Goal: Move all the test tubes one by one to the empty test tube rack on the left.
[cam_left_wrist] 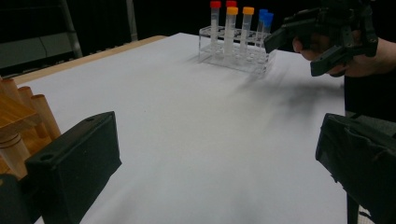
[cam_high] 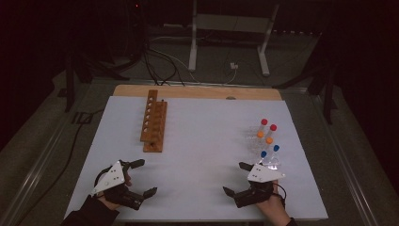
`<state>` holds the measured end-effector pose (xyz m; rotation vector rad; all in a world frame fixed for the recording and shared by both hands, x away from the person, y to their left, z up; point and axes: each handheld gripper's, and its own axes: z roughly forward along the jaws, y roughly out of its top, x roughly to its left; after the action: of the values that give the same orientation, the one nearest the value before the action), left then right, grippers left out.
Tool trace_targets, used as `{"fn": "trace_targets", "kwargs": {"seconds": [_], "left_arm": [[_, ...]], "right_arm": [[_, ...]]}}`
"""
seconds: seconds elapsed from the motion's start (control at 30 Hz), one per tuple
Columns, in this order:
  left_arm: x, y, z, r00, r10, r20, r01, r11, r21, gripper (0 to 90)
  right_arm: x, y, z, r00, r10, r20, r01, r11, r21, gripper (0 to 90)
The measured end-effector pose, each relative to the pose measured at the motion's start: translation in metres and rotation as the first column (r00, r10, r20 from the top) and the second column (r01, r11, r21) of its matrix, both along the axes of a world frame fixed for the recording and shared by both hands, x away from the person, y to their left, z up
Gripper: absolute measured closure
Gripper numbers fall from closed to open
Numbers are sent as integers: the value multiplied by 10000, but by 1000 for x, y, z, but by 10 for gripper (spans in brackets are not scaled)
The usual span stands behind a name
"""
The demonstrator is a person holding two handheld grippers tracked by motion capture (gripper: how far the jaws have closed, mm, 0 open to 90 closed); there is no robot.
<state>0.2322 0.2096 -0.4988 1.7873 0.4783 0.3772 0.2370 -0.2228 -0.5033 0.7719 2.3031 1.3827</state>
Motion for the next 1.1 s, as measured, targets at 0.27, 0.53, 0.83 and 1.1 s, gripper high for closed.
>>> {"fn": "trace_targets", "kwargs": {"seconds": [0.27, 0.53, 0.83, 1.1], "left_arm": [[0, 0, 0, 10000, -10, -4, 10, 10000, -25, 6], [0, 1, 0, 10000, 26, -2, -26, 10000, -14, 5], [0, 1, 1, 10000, 42, -9, -43, 10000, -50, 6], [0, 0, 1, 10000, 33, 21, -33, 10000, -5, 6]], "right_arm": [[1, 2, -1, 9994, 207, -260, -208, 9998, -47, 0], [-1, 7, 4, 9974, 504, -509, -506, 9987, -32, 0], [-8, 9, 26, 9981, 569, -249, -564, 9982, 200, 0], [-14, -9, 62, 9978, -297, 597, 240, 9952, 946, 0]]}}
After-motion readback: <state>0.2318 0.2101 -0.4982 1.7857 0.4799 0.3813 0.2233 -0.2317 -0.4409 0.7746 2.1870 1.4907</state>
